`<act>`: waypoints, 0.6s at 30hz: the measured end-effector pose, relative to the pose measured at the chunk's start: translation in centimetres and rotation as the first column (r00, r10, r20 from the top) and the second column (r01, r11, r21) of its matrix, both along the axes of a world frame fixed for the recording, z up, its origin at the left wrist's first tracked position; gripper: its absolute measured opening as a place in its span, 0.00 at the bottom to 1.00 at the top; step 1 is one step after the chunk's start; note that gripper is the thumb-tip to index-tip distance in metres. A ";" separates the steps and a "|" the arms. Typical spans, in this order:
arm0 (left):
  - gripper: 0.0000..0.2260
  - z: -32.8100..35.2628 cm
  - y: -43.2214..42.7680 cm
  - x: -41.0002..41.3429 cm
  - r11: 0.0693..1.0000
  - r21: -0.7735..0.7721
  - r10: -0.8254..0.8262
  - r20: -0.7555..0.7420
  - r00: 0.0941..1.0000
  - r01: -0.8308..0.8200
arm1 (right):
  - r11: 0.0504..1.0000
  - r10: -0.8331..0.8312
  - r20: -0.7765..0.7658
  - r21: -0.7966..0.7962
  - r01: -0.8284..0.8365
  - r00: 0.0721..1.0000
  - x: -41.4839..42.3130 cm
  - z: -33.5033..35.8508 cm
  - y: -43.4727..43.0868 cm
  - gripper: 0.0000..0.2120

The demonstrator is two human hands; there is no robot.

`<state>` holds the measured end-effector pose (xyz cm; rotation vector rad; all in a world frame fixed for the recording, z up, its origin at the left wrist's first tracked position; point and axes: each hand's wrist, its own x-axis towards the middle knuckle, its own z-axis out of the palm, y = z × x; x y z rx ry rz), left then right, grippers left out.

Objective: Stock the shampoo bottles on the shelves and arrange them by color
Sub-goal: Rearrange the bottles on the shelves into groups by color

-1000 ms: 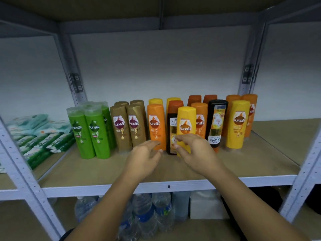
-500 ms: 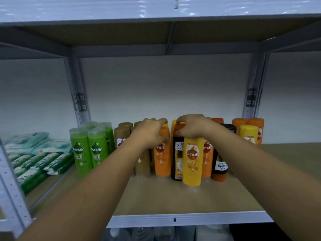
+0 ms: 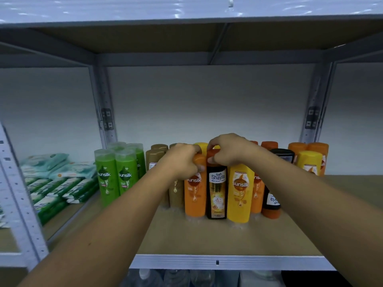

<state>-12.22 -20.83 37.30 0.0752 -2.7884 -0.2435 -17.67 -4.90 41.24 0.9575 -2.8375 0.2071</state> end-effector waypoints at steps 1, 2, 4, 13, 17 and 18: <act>0.25 0.0 -0.2 0.5 1.000 0.005 -0.005 -0.005 1.000 0.005 | 1.000 0.010 -0.004 -0.009 -0.010 1.000 0.3 -0.1 -0.1 0.19; 0.24 0.0 -0.4 0.9 1.000 0.010 -0.012 -0.011 1.000 0.013 | 1.000 0.022 -0.009 -0.018 -0.022 1.000 0.6 -0.1 -0.2 0.19; 0.22 0.0 -0.9 2.0 0.999 0.023 -0.023 -0.021 1.000 0.024 | 0.998 0.051 -0.004 -0.047 -0.051 0.999 1.4 -0.2 -0.5 0.20; 0.22 -0.2 -4.3 5.7 0.996 0.092 0.010 -0.020 1.000 -0.008 | 0.968 0.164 0.058 -0.201 -0.149 0.985 4.1 -1.2 -2.7 0.19; 0.21 -0.2 -5.7 7.4 0.990 0.142 0.029 -0.015 0.999 -0.027 | 0.945 0.189 0.124 -0.293 -0.146 0.974 5.3 -1.8 -4.5 0.18; 0.20 -0.2 -6.1 7.8 0.989 0.143 0.036 -0.013 0.999 -0.034 | 0.944 0.189 0.117 -0.296 -0.147 0.975 5.5 -1.9 -5.1 0.18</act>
